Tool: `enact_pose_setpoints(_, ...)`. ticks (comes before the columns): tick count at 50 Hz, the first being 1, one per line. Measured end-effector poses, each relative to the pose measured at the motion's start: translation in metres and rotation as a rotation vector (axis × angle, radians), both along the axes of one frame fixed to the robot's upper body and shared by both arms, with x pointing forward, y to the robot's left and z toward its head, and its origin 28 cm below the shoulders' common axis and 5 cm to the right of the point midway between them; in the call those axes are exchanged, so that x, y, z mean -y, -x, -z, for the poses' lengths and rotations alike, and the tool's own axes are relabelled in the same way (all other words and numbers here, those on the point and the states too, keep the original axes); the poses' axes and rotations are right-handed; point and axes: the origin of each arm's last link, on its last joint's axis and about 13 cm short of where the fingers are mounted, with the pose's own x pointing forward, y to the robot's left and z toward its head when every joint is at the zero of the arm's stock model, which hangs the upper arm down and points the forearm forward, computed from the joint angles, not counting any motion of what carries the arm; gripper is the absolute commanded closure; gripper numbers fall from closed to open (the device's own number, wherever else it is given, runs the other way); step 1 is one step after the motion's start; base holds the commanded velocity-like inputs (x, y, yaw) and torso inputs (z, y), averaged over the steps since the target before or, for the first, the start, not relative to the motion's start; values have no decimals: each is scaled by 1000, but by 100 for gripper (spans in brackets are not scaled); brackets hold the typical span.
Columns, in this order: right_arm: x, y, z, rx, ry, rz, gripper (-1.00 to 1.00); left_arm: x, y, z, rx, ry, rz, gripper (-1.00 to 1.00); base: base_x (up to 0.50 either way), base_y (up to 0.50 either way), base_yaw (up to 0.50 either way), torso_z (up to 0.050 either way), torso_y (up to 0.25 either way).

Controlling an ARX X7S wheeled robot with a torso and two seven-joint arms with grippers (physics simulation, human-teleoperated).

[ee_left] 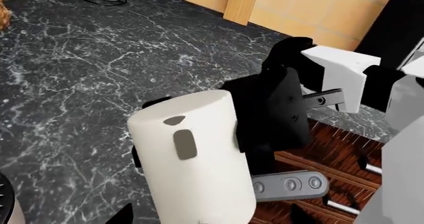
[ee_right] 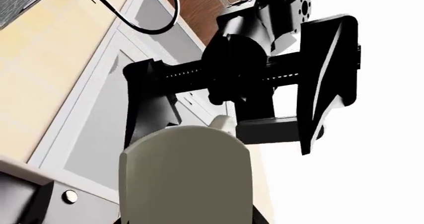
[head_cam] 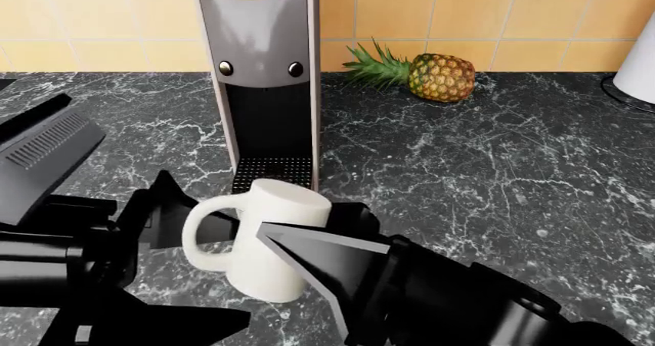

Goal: A wet mug is on the counter and needs to be dried. Pick it up and place it upside down in the open cabinet.

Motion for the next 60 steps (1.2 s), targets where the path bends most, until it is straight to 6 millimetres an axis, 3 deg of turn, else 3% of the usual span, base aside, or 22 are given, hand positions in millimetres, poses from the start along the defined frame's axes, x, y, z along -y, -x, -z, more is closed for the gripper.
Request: enact_pose_setpoints(60, -2, -1, 7, -1, 10, -12, 100, 19, -11, -3, -48, 4, 28, -100, 0, 0, 0, 0, 0)
